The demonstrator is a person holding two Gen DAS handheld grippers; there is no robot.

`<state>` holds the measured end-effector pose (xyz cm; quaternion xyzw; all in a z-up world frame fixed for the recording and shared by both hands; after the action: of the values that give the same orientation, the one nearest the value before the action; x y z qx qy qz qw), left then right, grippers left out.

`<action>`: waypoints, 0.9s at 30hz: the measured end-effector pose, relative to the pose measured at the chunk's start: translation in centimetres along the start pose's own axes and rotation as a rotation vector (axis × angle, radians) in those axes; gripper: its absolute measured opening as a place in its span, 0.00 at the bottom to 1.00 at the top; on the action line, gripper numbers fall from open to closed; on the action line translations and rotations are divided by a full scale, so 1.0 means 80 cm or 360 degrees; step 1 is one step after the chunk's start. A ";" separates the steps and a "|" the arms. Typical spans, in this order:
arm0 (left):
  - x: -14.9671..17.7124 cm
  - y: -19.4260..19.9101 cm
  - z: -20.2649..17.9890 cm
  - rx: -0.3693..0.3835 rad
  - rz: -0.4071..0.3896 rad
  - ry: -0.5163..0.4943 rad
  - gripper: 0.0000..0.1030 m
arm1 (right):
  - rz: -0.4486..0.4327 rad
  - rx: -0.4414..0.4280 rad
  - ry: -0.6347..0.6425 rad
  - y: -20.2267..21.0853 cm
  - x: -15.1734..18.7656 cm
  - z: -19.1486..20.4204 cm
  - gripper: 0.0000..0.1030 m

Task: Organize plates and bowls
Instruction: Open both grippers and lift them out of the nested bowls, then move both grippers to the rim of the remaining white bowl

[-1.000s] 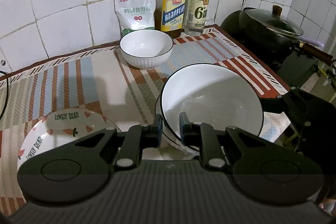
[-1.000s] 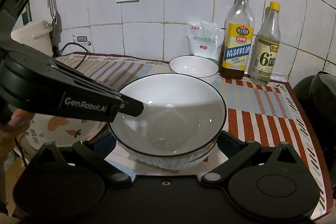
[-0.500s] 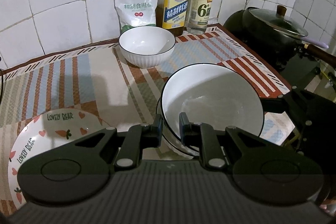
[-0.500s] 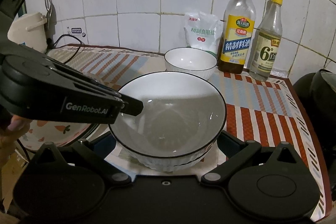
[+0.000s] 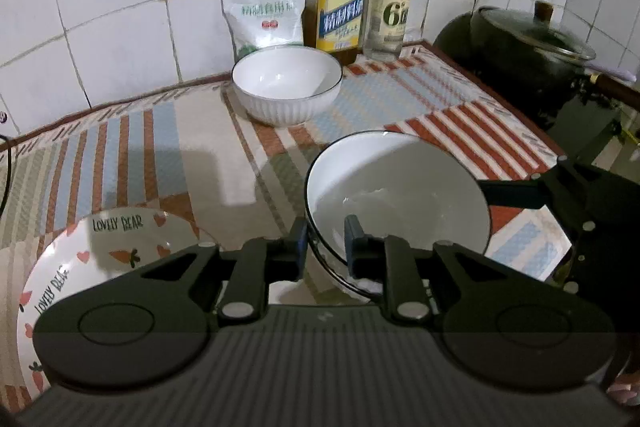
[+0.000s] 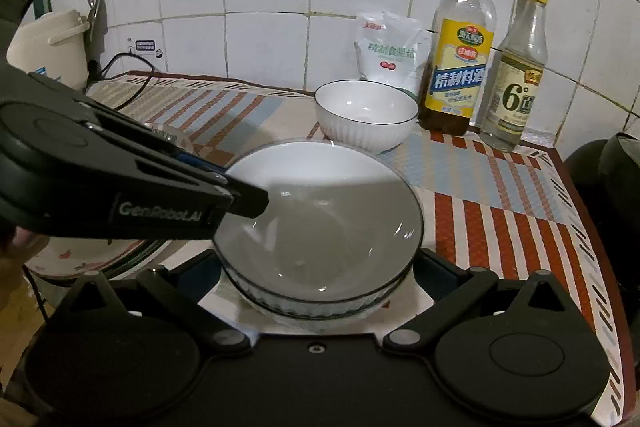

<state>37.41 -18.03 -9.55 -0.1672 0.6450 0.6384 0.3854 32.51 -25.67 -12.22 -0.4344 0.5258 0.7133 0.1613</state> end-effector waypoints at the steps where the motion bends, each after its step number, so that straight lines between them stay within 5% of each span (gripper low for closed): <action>1: -0.002 0.004 0.000 0.0000 -0.0022 -0.0007 0.20 | -0.0020 -0.0004 0.0007 0.004 -0.002 0.001 1.00; 15: -0.020 0.076 0.033 0.0078 -0.0153 -0.0004 0.47 | -0.0242 -0.0126 -0.0045 0.106 -0.047 -0.006 1.00; 27: -0.059 0.062 0.078 0.0083 -0.0168 0.0097 0.60 | -0.0197 -0.0457 -0.0341 0.092 -0.097 -0.043 0.95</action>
<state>38.73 -12.74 -2.04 -0.2103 0.6632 0.5946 0.4030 33.46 -29.87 -1.82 -0.4060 0.3708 0.8118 0.1963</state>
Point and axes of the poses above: each gripper's, at about its wrist camera, not at the fingertips, and y roughly against the way its jaws point, z to its left, x to its underside, the point moved 10 cm from there along -y, roughly the way its jaws point, and after that the axes turned 15 degrees about -x, right-handed, at the moved point
